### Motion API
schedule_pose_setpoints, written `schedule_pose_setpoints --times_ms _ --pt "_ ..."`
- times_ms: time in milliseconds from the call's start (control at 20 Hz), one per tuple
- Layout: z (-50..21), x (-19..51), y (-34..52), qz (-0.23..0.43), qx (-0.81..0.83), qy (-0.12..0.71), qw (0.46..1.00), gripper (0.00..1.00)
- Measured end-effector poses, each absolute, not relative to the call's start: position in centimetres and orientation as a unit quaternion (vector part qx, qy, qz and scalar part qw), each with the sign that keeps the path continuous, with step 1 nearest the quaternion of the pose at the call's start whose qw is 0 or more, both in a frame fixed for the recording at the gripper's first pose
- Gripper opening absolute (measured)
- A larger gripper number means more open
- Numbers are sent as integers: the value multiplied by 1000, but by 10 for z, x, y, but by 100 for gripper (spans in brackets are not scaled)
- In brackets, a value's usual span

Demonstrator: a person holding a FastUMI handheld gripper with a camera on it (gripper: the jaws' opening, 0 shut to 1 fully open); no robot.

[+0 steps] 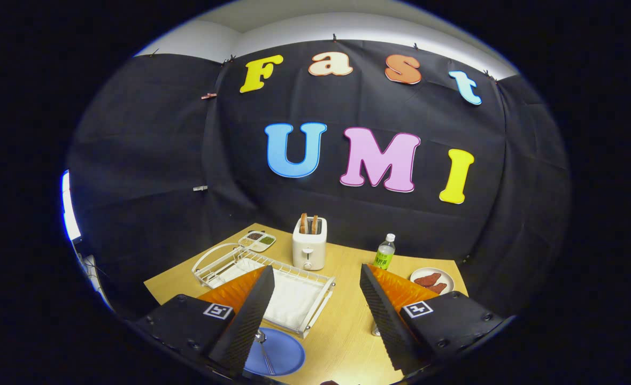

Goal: Take the plate from the dish rack, then take the spoon from the basket and place it into the plate.

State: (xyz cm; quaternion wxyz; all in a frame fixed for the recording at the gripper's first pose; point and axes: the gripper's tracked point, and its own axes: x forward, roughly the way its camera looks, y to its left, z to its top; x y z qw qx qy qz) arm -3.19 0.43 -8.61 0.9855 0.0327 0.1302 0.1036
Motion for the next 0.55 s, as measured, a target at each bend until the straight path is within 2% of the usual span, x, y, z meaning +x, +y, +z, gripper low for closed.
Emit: schedule_pose_setpoints --times_ms 550 --pt "-70 -26 -22 72 38 116 990 99"
